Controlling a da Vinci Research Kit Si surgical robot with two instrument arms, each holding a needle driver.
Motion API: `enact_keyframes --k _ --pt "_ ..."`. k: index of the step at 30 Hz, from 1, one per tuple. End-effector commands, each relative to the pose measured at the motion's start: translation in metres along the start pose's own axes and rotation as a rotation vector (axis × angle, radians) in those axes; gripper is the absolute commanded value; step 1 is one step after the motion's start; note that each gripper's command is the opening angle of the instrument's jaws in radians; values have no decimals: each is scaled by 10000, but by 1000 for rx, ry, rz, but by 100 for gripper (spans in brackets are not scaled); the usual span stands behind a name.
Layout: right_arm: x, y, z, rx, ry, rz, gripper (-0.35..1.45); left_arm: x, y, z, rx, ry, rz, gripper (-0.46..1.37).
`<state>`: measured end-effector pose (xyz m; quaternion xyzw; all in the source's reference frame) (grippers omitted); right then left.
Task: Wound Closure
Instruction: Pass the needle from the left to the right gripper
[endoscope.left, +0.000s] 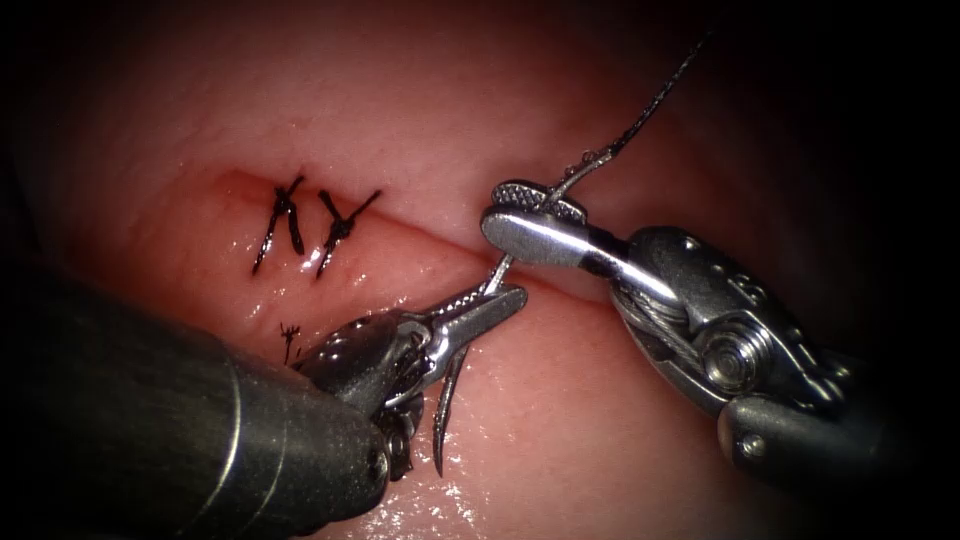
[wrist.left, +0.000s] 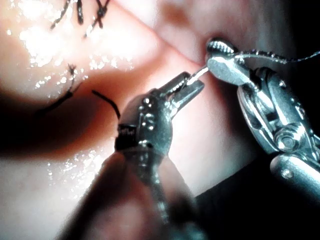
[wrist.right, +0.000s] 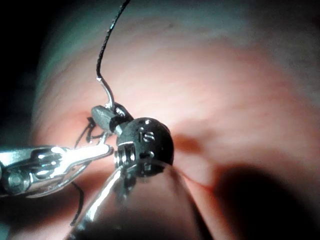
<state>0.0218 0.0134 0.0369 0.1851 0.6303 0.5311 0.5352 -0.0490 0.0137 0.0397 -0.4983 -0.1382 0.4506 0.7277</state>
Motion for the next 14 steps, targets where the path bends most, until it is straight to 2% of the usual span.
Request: enact_keyframes --k 1,14 --pt "0 0 1 -7 0 0 -35 0 1 -1 -17 -2 0 -35" --pt "-1 -4 1 -4 0 0 -35 0 2 -3 -21 -6 0 -35"
